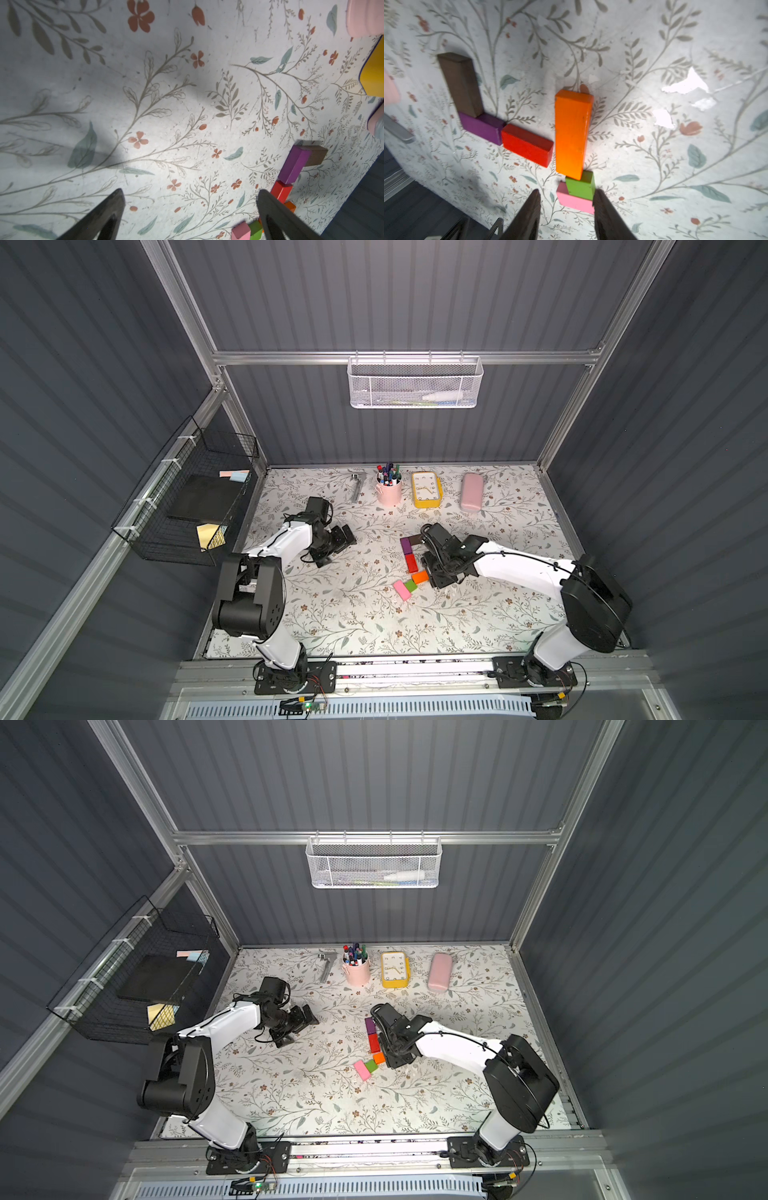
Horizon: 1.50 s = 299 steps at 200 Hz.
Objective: Assemble the number 6 with building blocks
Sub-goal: Assemble the building block at the center of the board.
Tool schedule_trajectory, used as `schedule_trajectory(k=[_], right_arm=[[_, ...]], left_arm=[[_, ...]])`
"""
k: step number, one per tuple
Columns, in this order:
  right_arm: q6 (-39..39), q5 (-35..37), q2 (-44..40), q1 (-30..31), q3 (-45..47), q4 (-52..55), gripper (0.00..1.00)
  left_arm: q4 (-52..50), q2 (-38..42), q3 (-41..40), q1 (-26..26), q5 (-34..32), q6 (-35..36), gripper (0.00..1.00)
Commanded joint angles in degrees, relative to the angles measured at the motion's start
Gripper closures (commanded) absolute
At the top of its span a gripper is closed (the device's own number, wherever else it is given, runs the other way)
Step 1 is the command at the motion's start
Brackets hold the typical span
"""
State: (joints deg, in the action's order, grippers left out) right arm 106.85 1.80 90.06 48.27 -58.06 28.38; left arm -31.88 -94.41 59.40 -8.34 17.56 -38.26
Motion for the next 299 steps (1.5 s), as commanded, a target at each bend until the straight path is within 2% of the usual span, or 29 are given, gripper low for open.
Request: schedule_trajectory(k=[1,44,77,110,140,186,222,275,299], right_arm=[[6.62,3.08,-1.41,-0.11,2.16,0.15,0.55],[-4.41,2.59,-1.24,-2.04,-0.36,4.09,0.55],[-6.66,-3.74,-0.05,-3.71,2.38,1.09,0.56],[-10.44,-8.48,3.29,-3.43,0.5,2.92,0.56],[-10.55,-11.15,5.94,-2.61,0.63,2.02,0.58],[-9.73,-11.79,6.57,-2.39,1.3,1.4,0.59],[-9.27,-5.45,2.99,-2.56,1.02,1.48,0.59],[-13.17,-2.77,2.99,-6.92,-1.54,6.33,0.58],[-15.11,-4.49,5.86,-8.58,-4.55,9.58,0.53]], left_arm=[[-0.55,1.77,-1.13,0.37,-1.0,-0.89,0.01],[-0.42,3.74,-1.58,0.43,-3.34,-1.56,0.01],[2.38,4.84,-3.23,0.26,-3.43,-4.31,0.01],[1.93,5.11,-3.18,0.32,-3.74,-3.99,0.01],[1.91,5.19,-3.23,0.32,-3.69,-3.91,0.0],[2.08,4.59,-3.41,0.32,-3.58,-3.75,0.01],[2.0,4.41,-3.32,0.33,-3.37,-3.62,0.01],[1.34,4.5,-2.71,0.33,-2.88,-3.39,0.0],[1.53,4.42,-2.49,0.33,-2.8,-3.54,0.01]])
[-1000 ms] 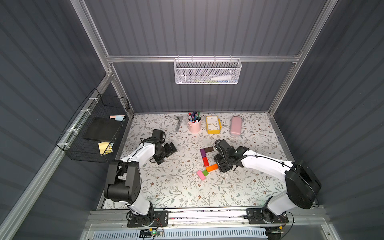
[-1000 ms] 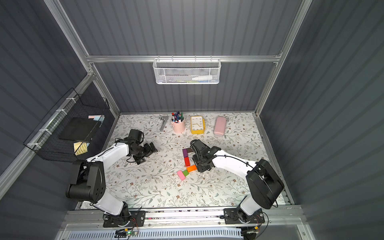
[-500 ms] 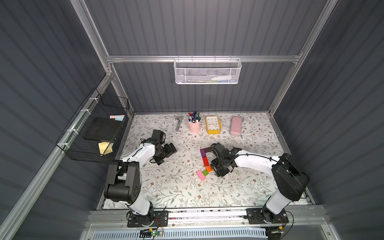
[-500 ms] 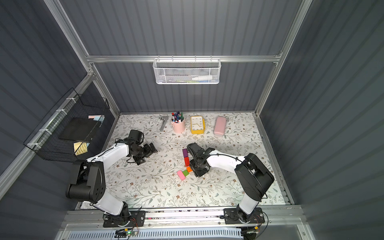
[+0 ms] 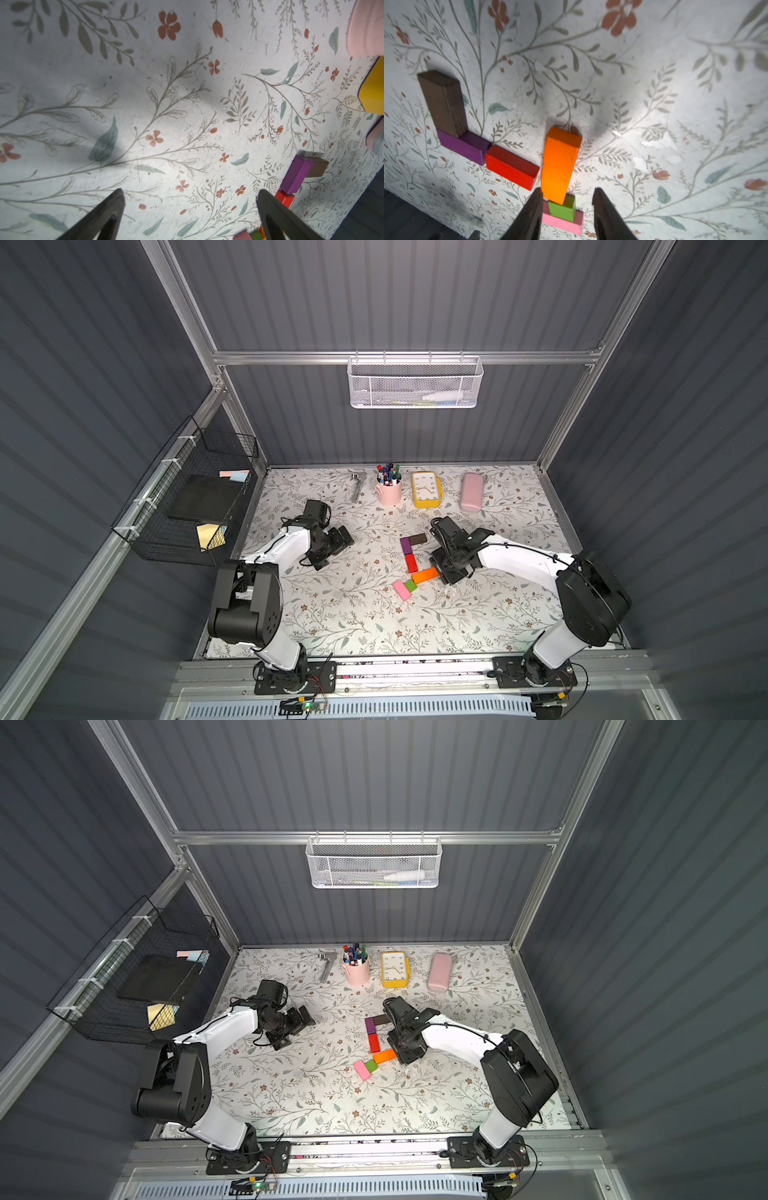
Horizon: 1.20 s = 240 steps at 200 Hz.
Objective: Assemble the number 6 with building blocks
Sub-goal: Assemble the building block at the center of the board.
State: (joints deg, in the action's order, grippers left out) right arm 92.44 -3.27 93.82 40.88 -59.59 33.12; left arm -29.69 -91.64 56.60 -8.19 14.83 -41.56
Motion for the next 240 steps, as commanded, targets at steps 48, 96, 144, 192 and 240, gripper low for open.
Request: schedule_trajectory(k=[48,96,144,192,240], right_arm=[[-0.3,-1.71,4.08,-2.25,-2.5,1.27,0.45],[1.51,-2.97,6.72,-2.29,-2.84,-0.51,0.47],[1.95,-3.11,9.0,-2.36,-4.02,-1.31,0.47],[2.98,-2.66,9.66,-2.34,-4.06,-1.13,0.52],[4.23,-4.06,10.45,-1.95,-3.43,-1.18,0.59]], left_arm=[[-0.71,0.48,1.77,0.14,0.04,-0.09,0.01],[-1.46,0.08,2.45,0.18,0.22,0.33,0.01],[-2.21,-0.12,3.07,0.18,0.29,0.94,0.01],[-2.48,-0.56,3.43,0.14,0.46,1.34,0.01],[-2.83,-0.69,3.85,0.14,0.64,1.85,0.01]])
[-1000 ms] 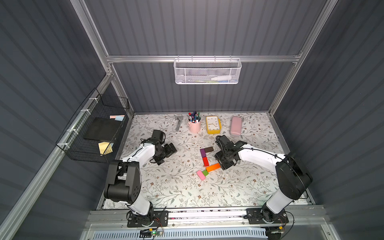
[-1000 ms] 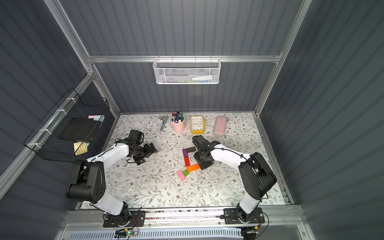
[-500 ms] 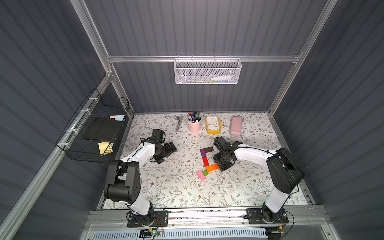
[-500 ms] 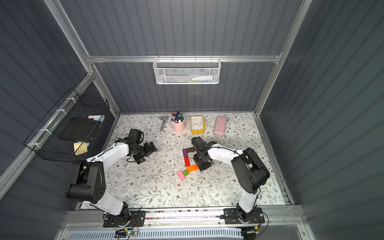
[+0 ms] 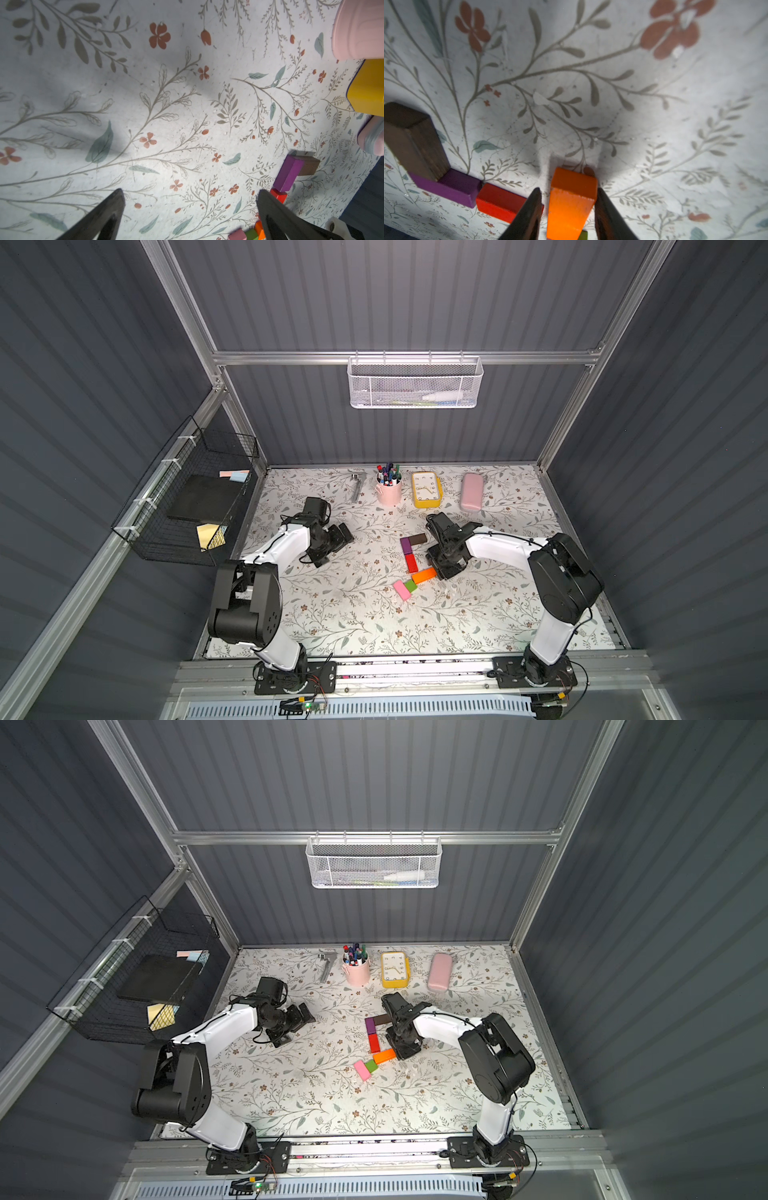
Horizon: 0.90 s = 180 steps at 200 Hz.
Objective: Assemble the number 6 with building blocks
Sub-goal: Assemble the building block at the center of the board.
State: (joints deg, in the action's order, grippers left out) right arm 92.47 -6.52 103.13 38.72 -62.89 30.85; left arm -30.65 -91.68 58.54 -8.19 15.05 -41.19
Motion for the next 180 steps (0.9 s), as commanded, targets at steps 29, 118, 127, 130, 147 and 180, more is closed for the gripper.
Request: schedule_trajectory(k=[29,118,127,130,147,180], right_arm=[[5.13,-1.42,1.51,0.63,0.47,1.08,0.62],[9.82,-0.78,-0.83,2.13,3.28,1.6,0.74],[10.46,-0.69,-1.16,2.3,3.67,1.88,0.74],[10.76,-0.68,-1.31,2.34,3.84,1.82,0.75],[12.63,-0.53,-2.47,2.6,5.33,1.01,0.75],[17.09,-0.04,-5.07,2.72,9.1,-1.67,0.75]], left_arm=[[-2.04,-0.69,2.01,0.13,0.51,1.82,0.0],[-2.22,-1.13,1.97,0.14,0.51,2.4,0.01],[-2.37,-1.21,2.14,0.15,0.51,2.47,0.01],[-2.39,-1.22,2.14,0.14,0.51,2.48,0.01],[-2.57,-1.24,2.24,0.18,2.23,2.6,0.01],[-2.66,-1.38,2.18,0.19,2.33,2.63,0.01]])
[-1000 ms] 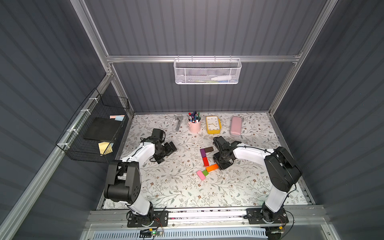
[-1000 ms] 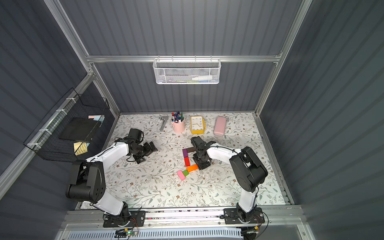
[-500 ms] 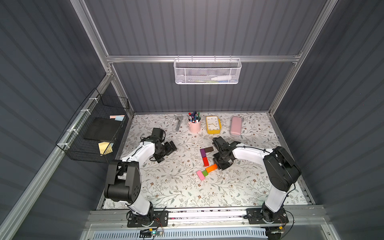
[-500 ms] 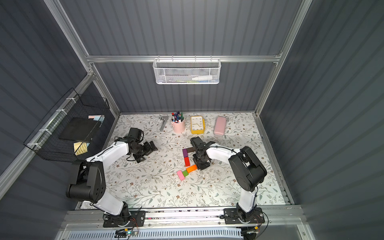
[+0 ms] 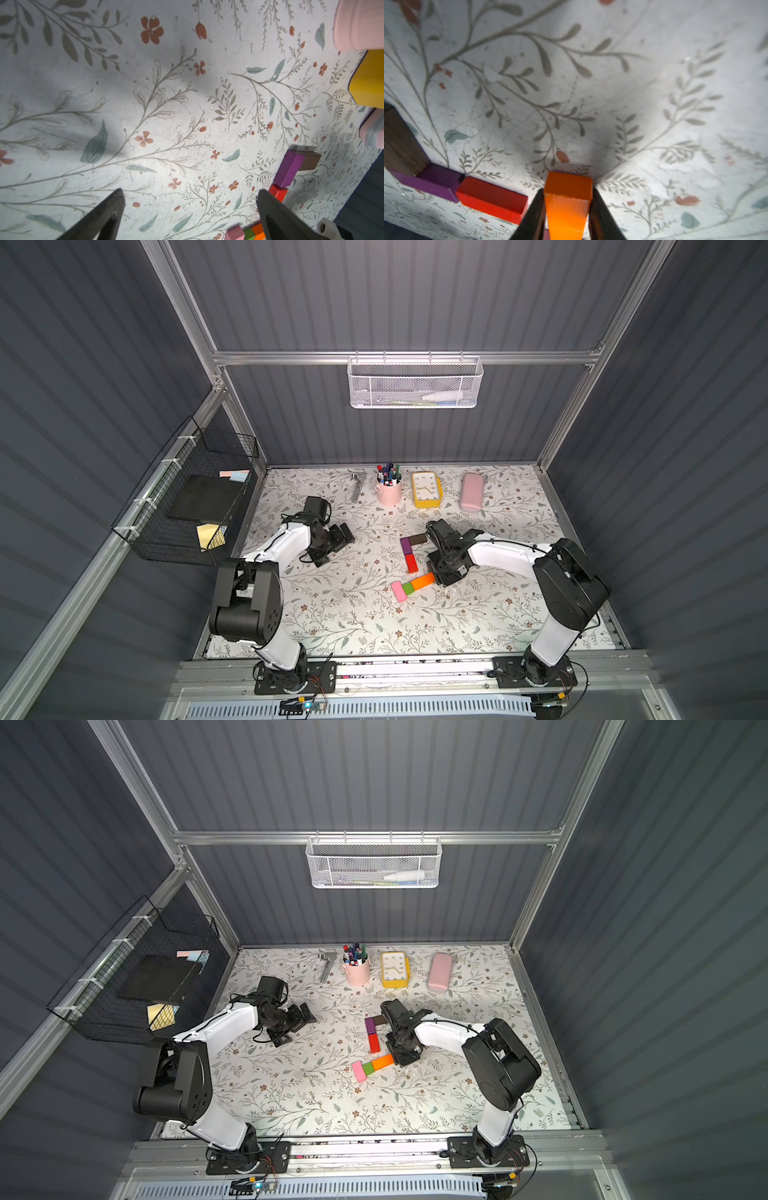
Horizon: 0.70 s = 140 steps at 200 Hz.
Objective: Assemble the number 6 with building blocks
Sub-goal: Assemble the building block at the center of the board.
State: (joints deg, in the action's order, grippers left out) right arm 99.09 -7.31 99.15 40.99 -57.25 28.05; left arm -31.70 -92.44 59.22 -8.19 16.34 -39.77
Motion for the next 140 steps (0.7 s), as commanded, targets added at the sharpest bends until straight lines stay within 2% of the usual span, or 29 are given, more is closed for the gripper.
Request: schedule_trajectory(k=[1,140], right_arm=[[10.58,0.78,-1.21,0.43,3.59,1.08,0.75],[16.2,2.61,-0.7,-0.08,2.59,-3.25,0.76]], left_arm=[[-1.61,-0.62,1.51,0.19,1.1,1.2,0.01],[-2.3,-2.01,3.17,0.19,1.56,1.61,0.0]])
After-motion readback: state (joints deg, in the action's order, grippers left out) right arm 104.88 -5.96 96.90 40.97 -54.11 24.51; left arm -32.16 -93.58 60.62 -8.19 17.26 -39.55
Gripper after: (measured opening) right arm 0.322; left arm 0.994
